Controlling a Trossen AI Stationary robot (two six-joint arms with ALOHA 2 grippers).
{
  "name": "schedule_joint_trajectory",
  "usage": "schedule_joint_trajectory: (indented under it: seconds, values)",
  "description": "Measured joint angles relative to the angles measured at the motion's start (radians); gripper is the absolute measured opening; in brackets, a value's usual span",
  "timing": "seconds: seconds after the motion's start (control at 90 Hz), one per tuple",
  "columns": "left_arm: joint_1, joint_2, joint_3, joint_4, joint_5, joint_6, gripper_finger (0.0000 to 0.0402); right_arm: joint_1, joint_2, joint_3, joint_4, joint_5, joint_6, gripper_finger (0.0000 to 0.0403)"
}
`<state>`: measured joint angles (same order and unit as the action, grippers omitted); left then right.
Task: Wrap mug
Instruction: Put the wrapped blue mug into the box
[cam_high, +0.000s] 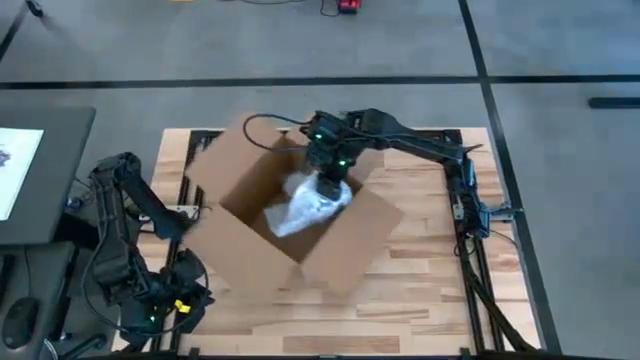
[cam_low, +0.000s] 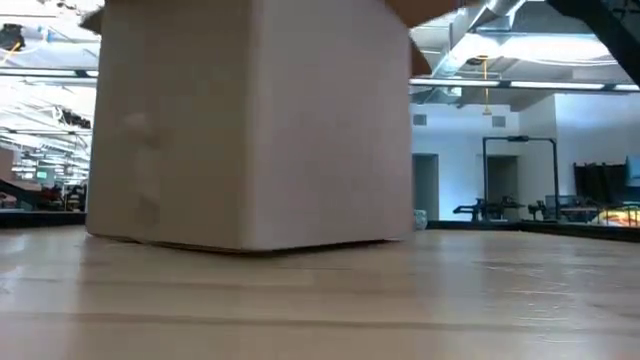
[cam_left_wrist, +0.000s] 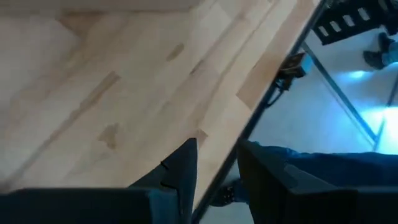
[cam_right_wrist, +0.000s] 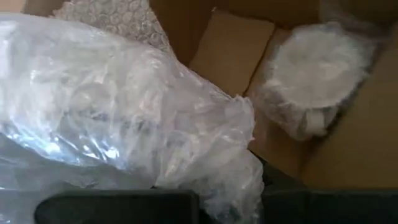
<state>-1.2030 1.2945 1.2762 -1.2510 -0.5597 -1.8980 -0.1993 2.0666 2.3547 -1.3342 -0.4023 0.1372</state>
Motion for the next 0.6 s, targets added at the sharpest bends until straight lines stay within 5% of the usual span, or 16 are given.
schedule_joint_trajectory:
  seconds: [0.189, 0.422, 0.6]
  values:
    - [0.0, -0.001, 0.0, -0.105, -0.001, -0.037, 0.0095, 0.078, -0.018, 0.0, 0.132, 0.04, 0.102, 0.0022]
    - [0.0, -0.002, 0.0, -0.157, -0.001, -0.052, 0.0095, 0.141, 0.087, -0.003, 0.001, 0.259, 0.101, 0.0022]
    - [0.0, -0.002, 0.0, -0.143, -0.001, -0.056, 0.0095, 0.138, 0.152, 0.0, -0.044, 0.257, 0.059, 0.0022]
